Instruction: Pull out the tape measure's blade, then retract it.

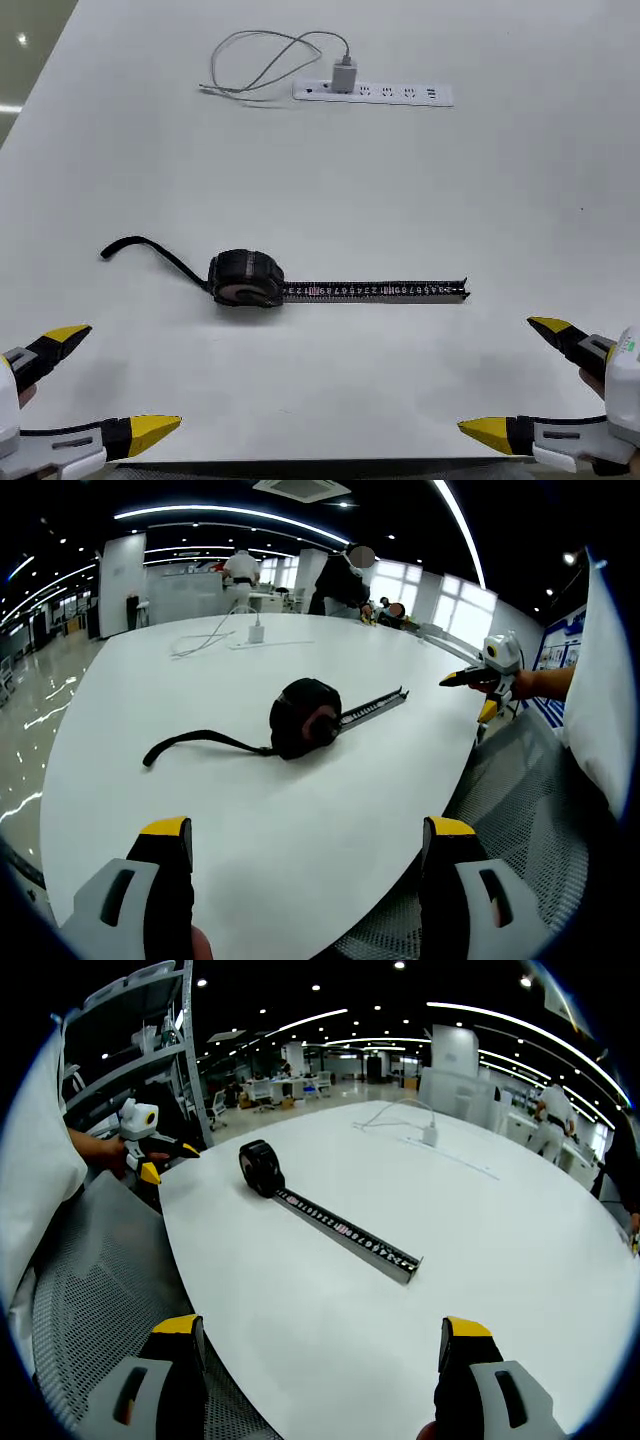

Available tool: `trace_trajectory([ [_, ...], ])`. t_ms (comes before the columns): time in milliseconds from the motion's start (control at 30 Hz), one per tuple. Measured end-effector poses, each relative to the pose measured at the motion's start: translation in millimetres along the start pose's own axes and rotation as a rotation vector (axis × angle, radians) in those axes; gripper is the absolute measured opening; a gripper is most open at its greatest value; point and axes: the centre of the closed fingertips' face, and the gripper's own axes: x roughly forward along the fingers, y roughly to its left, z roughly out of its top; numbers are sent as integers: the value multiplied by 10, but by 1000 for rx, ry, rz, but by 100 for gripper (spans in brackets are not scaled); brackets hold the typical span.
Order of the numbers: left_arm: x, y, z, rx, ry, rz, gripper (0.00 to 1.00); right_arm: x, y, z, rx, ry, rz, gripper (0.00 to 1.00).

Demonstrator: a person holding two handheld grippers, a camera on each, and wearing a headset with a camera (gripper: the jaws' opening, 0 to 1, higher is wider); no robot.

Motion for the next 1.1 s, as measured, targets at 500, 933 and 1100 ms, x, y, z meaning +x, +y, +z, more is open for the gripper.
trace_trajectory([
  [500, -4, -24, -30, -15, 4, -9, 93, 9, 20, -8, 3, 0, 1, 97],
  [933, -20, -38, -47, -9, 12, -8, 93, 20, 41, -7, -3, 3, 6, 97],
  [1100, -15, -27, -32, -7, 8, -7, 93, 22, 38, -6, -1, 1, 6, 97],
])
